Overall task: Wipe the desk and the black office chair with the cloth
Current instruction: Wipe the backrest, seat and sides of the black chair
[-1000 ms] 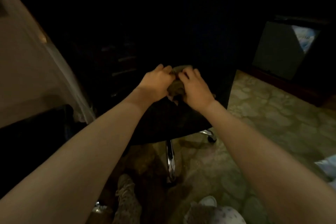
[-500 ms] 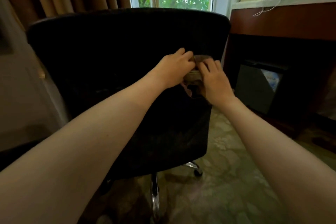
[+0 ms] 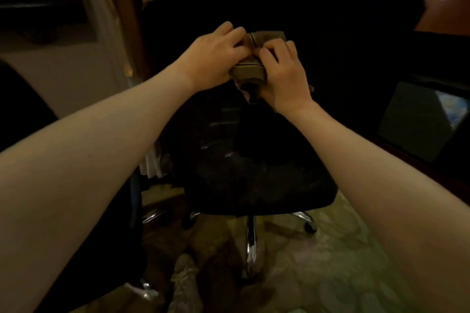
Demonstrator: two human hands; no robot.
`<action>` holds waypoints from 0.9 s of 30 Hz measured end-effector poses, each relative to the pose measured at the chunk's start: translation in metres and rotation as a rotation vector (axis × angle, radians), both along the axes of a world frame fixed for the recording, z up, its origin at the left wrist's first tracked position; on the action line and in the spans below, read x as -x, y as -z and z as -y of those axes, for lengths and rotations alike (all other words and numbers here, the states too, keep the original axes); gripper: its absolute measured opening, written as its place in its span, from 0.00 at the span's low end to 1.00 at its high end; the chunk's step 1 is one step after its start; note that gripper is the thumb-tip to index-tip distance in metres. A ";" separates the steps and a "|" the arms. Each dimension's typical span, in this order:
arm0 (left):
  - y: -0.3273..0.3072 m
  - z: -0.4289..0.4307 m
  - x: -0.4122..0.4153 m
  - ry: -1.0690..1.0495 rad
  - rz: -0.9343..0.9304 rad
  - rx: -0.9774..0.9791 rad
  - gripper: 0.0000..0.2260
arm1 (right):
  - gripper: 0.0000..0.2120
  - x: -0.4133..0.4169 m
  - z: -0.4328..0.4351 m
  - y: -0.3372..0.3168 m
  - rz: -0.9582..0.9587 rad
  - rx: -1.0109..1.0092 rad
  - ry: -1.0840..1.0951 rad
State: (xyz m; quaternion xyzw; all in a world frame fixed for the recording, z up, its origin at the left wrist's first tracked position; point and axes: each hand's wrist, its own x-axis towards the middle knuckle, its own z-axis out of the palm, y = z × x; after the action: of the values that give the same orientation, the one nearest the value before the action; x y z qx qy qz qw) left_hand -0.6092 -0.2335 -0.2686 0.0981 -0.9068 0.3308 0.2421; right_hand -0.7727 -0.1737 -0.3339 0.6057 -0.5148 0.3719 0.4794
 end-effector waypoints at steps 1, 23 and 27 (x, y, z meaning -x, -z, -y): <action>0.001 0.005 -0.010 -0.005 -0.029 -0.006 0.12 | 0.19 -0.009 0.005 -0.004 -0.029 0.000 0.011; 0.175 0.085 -0.015 0.176 -0.316 -0.165 0.14 | 0.28 -0.010 0.048 0.124 -0.160 -0.249 0.029; 0.215 0.087 -0.015 0.161 -0.266 -0.201 0.13 | 0.28 -0.006 0.045 0.163 -0.139 -0.330 -0.007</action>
State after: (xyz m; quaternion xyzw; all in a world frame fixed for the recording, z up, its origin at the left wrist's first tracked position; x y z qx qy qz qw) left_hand -0.5938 -0.3206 -0.4839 0.0919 -0.9001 0.2023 0.3747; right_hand -0.7666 -0.2182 -0.4966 0.7021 -0.5323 0.2411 0.4068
